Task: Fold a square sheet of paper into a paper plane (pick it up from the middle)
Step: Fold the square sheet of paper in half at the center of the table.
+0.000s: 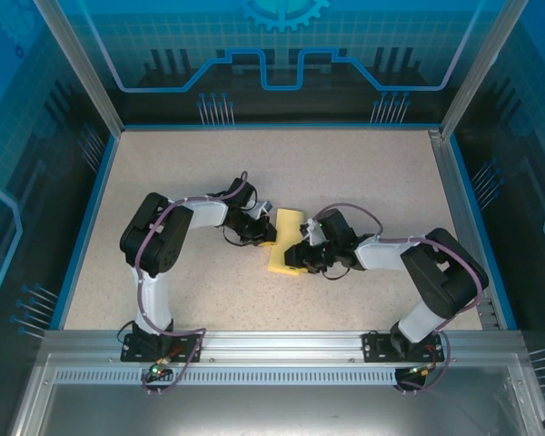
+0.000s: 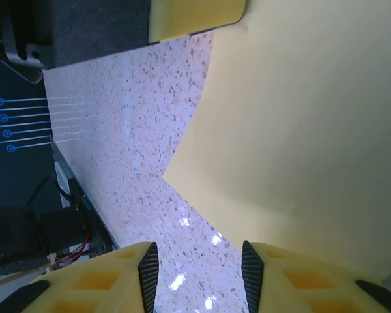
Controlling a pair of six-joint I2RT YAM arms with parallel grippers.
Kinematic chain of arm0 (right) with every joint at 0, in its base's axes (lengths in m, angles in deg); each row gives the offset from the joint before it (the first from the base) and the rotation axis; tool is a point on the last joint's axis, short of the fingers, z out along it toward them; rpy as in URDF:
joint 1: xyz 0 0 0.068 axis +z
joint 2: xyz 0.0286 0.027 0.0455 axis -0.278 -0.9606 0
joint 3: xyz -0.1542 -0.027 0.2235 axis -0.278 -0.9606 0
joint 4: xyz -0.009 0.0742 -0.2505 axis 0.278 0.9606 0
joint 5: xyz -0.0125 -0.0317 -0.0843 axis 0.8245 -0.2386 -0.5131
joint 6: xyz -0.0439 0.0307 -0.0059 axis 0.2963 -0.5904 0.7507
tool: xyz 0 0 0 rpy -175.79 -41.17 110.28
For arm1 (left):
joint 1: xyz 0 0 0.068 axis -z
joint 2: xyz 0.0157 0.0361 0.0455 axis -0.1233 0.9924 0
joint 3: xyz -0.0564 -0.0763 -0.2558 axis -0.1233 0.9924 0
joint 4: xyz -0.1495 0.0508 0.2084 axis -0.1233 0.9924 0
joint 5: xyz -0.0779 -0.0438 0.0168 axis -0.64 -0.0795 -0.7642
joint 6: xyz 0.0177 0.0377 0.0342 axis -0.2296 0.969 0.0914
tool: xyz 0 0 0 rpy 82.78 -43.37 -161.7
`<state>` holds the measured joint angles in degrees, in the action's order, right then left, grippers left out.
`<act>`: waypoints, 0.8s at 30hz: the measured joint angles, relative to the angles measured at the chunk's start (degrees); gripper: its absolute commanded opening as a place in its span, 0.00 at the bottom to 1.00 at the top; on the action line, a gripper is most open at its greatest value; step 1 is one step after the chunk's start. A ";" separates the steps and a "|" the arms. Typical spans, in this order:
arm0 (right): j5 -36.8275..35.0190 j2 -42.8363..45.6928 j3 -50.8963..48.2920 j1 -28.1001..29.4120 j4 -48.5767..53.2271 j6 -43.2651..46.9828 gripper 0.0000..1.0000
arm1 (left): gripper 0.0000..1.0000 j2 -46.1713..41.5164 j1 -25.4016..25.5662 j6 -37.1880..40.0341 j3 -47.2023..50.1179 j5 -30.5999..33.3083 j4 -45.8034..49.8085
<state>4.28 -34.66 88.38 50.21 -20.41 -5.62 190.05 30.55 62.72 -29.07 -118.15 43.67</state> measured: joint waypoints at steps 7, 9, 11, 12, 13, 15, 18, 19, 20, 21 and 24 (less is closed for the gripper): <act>-0.17 -2.10 -1.33 0.15 -0.81 0.02 0.42 | 0.14 0.00 0.00 0.02 -0.02 0.00 0.00; -0.09 -2.10 -1.36 0.13 -1.01 0.00 0.42 | 0.14 0.00 0.00 0.02 -0.02 0.00 0.02; -0.04 -2.01 -1.36 0.13 -0.98 -0.02 0.42 | 0.13 0.00 0.00 0.04 -0.02 0.00 0.02; -0.11 -1.92 -1.36 0.13 -0.94 -0.02 0.42 | 0.13 0.00 0.00 0.04 -0.02 0.00 0.02; -0.17 -1.81 -1.36 0.13 -0.85 0.00 0.42 | 0.14 0.00 0.00 0.07 -0.02 0.00 0.02; -0.24 -0.94 -1.36 -0.24 -0.26 0.00 0.42 | 0.14 0.00 0.00 0.15 -0.02 0.00 0.07; 0.15 0.90 -0.98 -2.75 -0.11 0.00 0.42 | 0.13 0.00 0.00 0.17 -0.02 0.00 0.09; 0.24 1.25 -0.50 -3.93 0.00 0.04 0.42 | 0.14 0.00 0.00 0.17 -0.02 0.00 0.11; 0.24 1.44 0.52 -5.42 0.07 0.24 0.42 | 0.14 0.00 0.00 0.17 -0.02 0.00 0.11; 0.20 1.40 1.86 -6.67 0.09 0.52 0.42 | 0.14 0.02 0.00 0.17 -0.02 0.00 0.11; 0.81 0.28 6.60 -9.29 -0.46 1.44 0.42 | 0.14 0.17 -0.02 0.20 -0.15 -0.02 0.20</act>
<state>5.09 -34.38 94.98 40.92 -20.87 -4.17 190.23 30.53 62.92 -29.22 -118.17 43.87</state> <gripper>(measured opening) 0.419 0.134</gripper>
